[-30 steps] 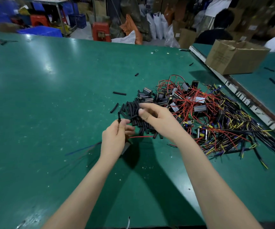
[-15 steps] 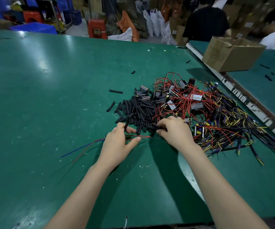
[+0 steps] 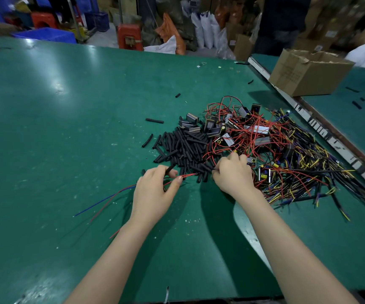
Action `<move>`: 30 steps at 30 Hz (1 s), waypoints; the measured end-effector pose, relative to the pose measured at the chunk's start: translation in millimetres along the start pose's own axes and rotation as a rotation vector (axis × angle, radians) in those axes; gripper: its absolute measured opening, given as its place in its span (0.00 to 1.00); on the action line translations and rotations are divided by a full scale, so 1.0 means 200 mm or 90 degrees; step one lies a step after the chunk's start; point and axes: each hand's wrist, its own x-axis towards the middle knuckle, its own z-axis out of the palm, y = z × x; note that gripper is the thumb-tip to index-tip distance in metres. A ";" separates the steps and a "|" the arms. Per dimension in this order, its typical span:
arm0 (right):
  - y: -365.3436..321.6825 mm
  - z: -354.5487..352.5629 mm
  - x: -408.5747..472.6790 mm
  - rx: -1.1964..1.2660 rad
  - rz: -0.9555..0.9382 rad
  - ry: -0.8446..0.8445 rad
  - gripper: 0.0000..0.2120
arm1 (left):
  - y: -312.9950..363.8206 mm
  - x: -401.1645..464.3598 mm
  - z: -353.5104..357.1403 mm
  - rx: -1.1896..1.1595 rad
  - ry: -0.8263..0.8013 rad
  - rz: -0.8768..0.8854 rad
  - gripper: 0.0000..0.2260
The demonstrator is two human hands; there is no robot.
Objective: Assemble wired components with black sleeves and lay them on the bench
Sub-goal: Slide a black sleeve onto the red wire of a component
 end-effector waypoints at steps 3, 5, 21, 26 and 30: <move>0.00 -0.01 0.01 0.130 0.019 0.067 0.13 | 0.00 0.00 0.00 0.031 0.025 -0.010 0.06; 0.01 -0.01 0.00 0.321 0.002 0.106 0.12 | 0.01 -0.01 0.00 0.056 0.032 -0.016 0.07; -0.18 0.20 -0.21 0.962 0.019 0.315 0.13 | 0.02 -0.01 0.00 -0.030 0.106 -0.013 0.03; -0.15 0.21 -0.21 0.849 -0.043 0.294 0.16 | 0.02 -0.01 -0.01 -0.109 0.123 -0.016 0.03; -0.16 0.23 -0.21 0.723 -0.131 0.278 0.07 | 0.01 -0.01 -0.01 -0.143 0.127 -0.027 0.03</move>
